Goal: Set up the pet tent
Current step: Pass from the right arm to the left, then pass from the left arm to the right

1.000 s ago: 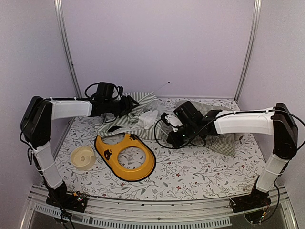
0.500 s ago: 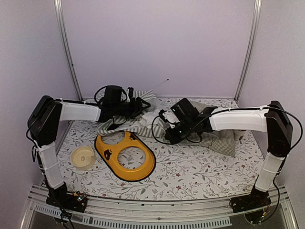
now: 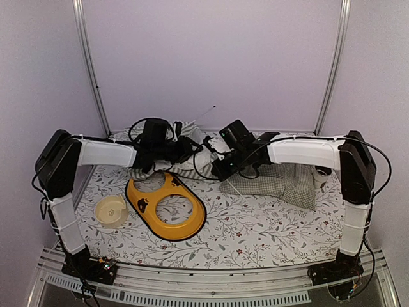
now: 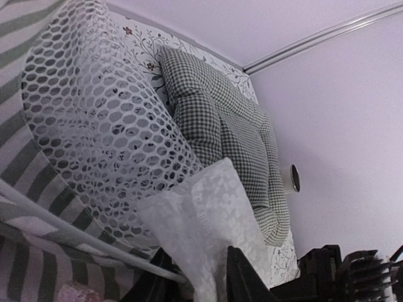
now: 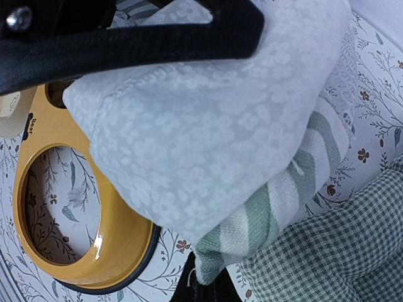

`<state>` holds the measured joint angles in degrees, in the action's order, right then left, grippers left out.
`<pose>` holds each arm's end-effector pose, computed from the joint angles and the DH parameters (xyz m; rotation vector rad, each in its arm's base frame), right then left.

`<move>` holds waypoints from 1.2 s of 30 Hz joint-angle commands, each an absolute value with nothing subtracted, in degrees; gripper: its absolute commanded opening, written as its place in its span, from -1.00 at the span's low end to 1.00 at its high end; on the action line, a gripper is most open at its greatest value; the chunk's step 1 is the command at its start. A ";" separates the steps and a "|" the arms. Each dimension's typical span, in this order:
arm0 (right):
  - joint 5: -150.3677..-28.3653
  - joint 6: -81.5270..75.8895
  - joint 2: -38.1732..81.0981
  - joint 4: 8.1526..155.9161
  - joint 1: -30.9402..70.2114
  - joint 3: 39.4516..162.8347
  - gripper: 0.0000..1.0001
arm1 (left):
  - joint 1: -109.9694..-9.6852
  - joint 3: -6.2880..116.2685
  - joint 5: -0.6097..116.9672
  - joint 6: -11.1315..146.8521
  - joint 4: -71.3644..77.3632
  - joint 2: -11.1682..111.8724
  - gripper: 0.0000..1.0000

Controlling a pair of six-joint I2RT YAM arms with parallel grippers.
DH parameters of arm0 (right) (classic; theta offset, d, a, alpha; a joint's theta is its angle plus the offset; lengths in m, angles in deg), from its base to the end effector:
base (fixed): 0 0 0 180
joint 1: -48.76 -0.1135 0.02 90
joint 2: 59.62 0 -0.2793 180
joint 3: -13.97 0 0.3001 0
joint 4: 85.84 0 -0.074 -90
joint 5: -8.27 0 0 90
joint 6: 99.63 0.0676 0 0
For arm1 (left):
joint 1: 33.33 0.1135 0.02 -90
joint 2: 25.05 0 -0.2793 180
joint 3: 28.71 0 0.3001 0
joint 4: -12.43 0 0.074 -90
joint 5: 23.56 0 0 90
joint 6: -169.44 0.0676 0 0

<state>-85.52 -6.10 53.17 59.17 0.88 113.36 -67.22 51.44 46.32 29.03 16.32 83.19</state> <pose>0.3415 0.3843 0.1957 -0.9618 2.2775 0.4811 0.4001 -0.2967 0.1811 -0.0661 2.2100 -1.2425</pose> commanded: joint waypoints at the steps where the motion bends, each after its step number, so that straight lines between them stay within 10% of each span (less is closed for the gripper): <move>1: -86.66 -7.00 53.26 67.84 1.04 117.19 -1.00 | -67.57 55.21 46.77 30.06 10.21 84.13 -0.57; 4: -86.39 -7.00 53.15 67.95 1.03 117.35 -0.95 | -67.35 56.76 47.95 31.89 8.24 84.19 -1.00; 11: -87.81 -6.53 48.77 66.61 1.71 114.18 0.25 | -65.61 57.96 49.69 35.05 5.84 82.35 -1.00; 17: -88.97 -4.65 42.27 65.11 2.01 104.95 0.64 | -62.56 58.83 49.07 36.70 4.94 81.26 -1.00; 26: -93.77 -0.82 36.52 62.29 -2.36 92.12 0.68 | -58.78 60.70 47.08 35.50 5.68 81.22 -1.00; 36: -98.40 3.59 32.20 58.91 -4.36 81.94 0.14 | -55.13 66.40 44.90 36.00 3.80 83.20 -1.00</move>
<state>-95.51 1.11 35.14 60.41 -4.21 84.62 -57.21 62.65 44.53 33.33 1.93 83.28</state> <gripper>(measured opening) 0.610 0.029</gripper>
